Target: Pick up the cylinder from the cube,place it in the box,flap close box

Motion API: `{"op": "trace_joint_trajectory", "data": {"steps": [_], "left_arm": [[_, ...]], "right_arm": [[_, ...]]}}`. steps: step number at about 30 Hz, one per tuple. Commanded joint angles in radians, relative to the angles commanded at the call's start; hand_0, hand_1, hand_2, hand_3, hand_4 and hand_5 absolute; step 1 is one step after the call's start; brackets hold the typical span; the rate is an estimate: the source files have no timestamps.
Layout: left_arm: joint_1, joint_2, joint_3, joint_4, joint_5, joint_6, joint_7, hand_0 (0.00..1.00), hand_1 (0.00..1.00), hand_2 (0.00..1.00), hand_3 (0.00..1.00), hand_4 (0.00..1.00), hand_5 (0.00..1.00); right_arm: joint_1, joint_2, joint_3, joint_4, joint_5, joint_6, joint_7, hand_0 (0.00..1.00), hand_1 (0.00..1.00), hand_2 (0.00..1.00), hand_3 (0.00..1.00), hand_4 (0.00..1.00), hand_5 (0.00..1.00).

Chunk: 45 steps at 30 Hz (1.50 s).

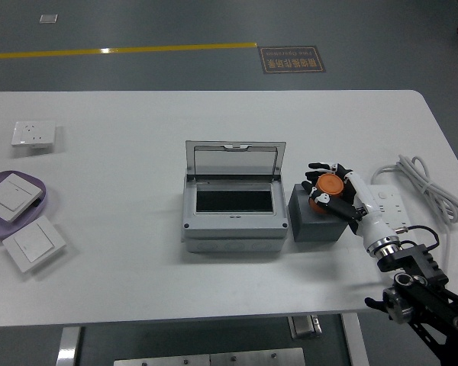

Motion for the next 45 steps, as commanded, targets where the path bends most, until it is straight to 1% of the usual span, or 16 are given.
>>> {"op": "trace_joint_trajectory", "data": {"steps": [5,6,11,12,17,18,23,24,27,30,33,35,36,41,42,45], "left_arm": [[0.0,0.001,-0.001,0.0,0.002,0.0,0.0,0.616,0.654,0.621,0.642,0.709,0.157],[0.0,0.002,-0.001,0.0,0.002,0.0,0.0,0.616,0.654,0.62,0.642,0.708,0.156],[-0.001,0.004,-0.003,0.001,0.003,0.0,-0.001,0.616,0.654,0.62,0.642,0.708,0.156],[-0.001,0.004,-0.004,0.001,0.003,-0.001,0.0,0.616,0.654,0.62,0.642,0.708,0.156],[-0.001,0.003,-0.006,0.001,0.004,-0.001,0.0,0.616,0.654,0.62,0.642,0.708,0.156],[-0.001,0.003,-0.006,0.001,0.004,-0.001,-0.001,0.616,0.654,0.62,0.642,0.708,0.155],[0.0,0.003,-0.007,0.001,0.004,-0.001,-0.001,0.616,0.654,0.62,0.642,0.708,0.155],[0.0,0.003,-0.006,0.001,0.004,-0.001,-0.001,0.616,0.654,0.62,0.64,0.708,0.156],[0.0,0.003,-0.007,0.001,0.004,-0.001,-0.001,0.616,0.654,0.62,0.64,0.708,0.156],[0.001,0.002,-0.006,0.001,0.003,-0.001,-0.001,0.616,0.654,0.62,0.641,0.709,0.157],[0.002,0.001,-0.002,0.001,0.0,0.0,0.0,0.616,0.654,0.62,0.641,0.709,0.157],[0.003,0.001,0.001,0.002,-0.002,0.0,0.0,0.616,0.654,0.62,0.641,0.709,0.157],[0.003,0.001,0.002,0.002,-0.003,0.0,0.0,0.616,0.654,0.62,0.641,0.709,0.159],[0.004,0.002,0.01,0.003,-0.008,0.0,0.0,0.616,0.654,0.62,0.641,0.709,0.159],[0.004,0.003,0.012,0.003,-0.01,0.0,0.0,0.616,0.654,0.621,0.642,0.71,0.159],[0.004,0.005,0.015,0.004,-0.012,0.0,0.0,0.616,0.654,0.621,0.642,0.71,0.159]], "right_arm": [[-0.001,0.0,-0.003,0.0,0.004,0.0,-0.002,0.742,0.663,0.597,0.634,0.191,0.002],[0.0,0.0,-0.005,0.0,0.004,0.001,-0.003,0.722,0.639,0.554,0.574,0.213,0.002],[0.005,-0.001,-0.019,0.0,0.003,0.001,-0.008,0.722,0.639,0.554,0.574,0.213,0.002],[0.006,-0.001,-0.02,0.001,0.003,0.001,-0.008,0.697,0.605,0.529,0.515,0.149,0.002],[0.011,-0.003,-0.018,0.019,0.007,-0.013,0.001,0.697,0.605,0.529,0.515,0.149,0.002],[0.013,-0.004,-0.015,0.025,0.007,-0.017,0.005,0.618,0.565,0.502,0.477,0.035,0.002],[0.025,-0.011,-0.002,0.072,0.003,-0.033,0.015,0.618,0.565,0.502,0.477,0.035,0.002],[0.028,-0.013,-0.002,0.086,0.0,-0.038,0.013,0.538,0.503,0.481,0.413,0.106,0.002],[0.033,-0.018,-0.002,0.132,-0.016,-0.058,0.002,0.538,0.503,0.481,0.413,0.106,0.002],[0.041,-0.024,-0.007,0.193,-0.06,-0.082,-0.026,0.545,0.493,0.471,0.383,0.152,0.002],[0.057,-0.03,-0.027,0.248,-0.112,-0.087,-0.071,0.545,0.493,0.471,0.383,0.152,0.002],[0.076,-0.033,-0.05,0.286,-0.154,-0.067,-0.116,0.545,0.493,0.471,0.383,0.152,0.002],[0.092,-0.033,-0.065,0.302,-0.177,-0.048,-0.143,0.46,0.397,0.422,0.314,0.107,0.002],[0.173,-0.012,-0.13,0.323,-0.277,0.016,-0.268,0.46,0.397,0.422,0.314,0.107,0.002],[0.193,-0.004,-0.144,0.32,-0.3,0.021,-0.296,0.233,0.261,0.334,0.253,0.002,0.002],[0.248,0.022,-0.173,0.31,-0.371,0.057,-0.379,0.233,0.261,0.334,0.253,0.002,0.002]]}}
